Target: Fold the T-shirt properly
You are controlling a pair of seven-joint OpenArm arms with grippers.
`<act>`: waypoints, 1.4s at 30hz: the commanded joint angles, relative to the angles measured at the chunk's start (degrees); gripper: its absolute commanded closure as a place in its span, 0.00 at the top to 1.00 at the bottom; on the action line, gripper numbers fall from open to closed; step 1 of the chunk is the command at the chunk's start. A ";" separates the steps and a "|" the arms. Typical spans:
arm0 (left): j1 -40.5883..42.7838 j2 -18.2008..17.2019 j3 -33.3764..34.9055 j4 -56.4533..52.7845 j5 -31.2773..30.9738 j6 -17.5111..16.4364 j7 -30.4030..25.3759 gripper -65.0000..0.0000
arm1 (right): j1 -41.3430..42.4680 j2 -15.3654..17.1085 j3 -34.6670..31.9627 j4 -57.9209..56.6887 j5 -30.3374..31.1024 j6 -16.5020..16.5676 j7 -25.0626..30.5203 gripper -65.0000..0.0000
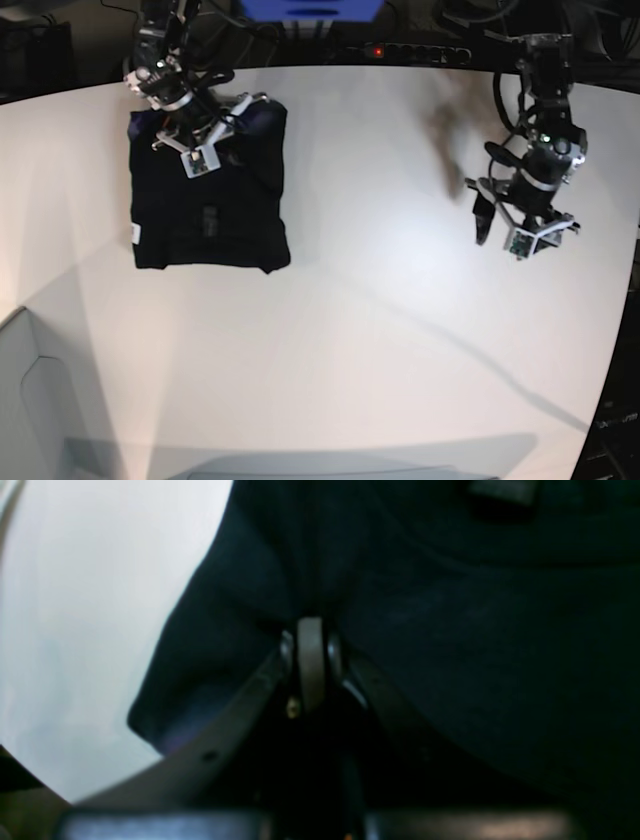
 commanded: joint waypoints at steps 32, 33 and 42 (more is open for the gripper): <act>22.76 5.54 -3.38 10.88 -0.43 0.48 -1.35 0.59 | 0.11 4.95 23.88 11.08 7.31 0.36 0.66 0.00; 24.25 5.98 -3.38 11.85 -0.43 0.48 -1.35 0.59 | -0.33 5.04 24.76 11.26 7.31 0.36 0.66 0.00; 41.92 10.02 -3.29 13.69 -0.43 0.48 -1.44 0.59 | -10.70 4.86 36.01 10.99 7.40 0.36 0.66 0.00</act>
